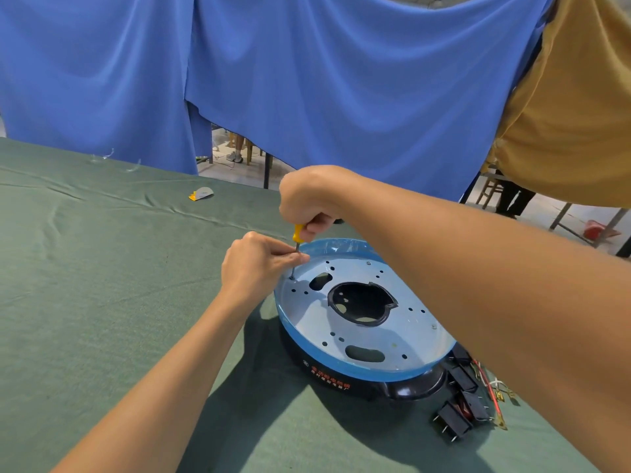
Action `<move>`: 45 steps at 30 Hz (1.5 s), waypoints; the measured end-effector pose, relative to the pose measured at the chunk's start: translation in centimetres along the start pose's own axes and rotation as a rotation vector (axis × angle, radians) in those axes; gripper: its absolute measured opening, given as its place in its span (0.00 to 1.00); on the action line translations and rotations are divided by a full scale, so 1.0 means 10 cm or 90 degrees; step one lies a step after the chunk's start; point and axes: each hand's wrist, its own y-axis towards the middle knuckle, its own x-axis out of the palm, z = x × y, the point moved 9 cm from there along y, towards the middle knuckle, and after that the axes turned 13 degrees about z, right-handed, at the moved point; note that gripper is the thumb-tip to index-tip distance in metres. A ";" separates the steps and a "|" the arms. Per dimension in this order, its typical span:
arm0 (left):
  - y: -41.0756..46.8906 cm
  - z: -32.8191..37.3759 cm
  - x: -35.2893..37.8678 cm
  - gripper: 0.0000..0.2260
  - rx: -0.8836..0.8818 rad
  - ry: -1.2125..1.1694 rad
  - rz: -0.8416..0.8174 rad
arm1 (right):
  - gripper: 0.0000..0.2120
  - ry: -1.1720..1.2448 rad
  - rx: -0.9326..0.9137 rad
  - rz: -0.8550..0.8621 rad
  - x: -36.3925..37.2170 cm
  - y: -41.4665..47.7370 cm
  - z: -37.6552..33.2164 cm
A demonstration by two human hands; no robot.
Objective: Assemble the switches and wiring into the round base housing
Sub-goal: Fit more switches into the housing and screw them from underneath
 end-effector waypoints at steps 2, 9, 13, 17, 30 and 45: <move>0.00 0.06 0.00 0.08 0.037 0.030 0.001 | 0.13 0.019 -0.002 -0.009 -0.01 -0.03 0.03; 0.04 0.16 0.02 0.05 0.127 0.062 -0.002 | 0.03 -0.160 -0.232 0.093 -0.15 -0.13 -0.15; 0.04 0.14 0.10 0.08 0.140 0.057 -0.054 | 0.11 -0.163 -0.231 0.103 -0.10 -0.09 -0.16; 0.02 0.12 0.13 0.10 0.121 0.047 -0.067 | 0.11 -0.027 -0.038 -0.037 0.04 -0.01 0.06; 0.12 0.10 0.13 0.11 0.122 0.143 -0.041 | 0.06 -0.102 -0.193 0.116 -0.19 -0.12 -0.08; 0.14 0.14 0.09 0.04 0.148 0.116 0.003 | 0.11 -0.069 -0.077 0.101 -0.16 -0.03 0.00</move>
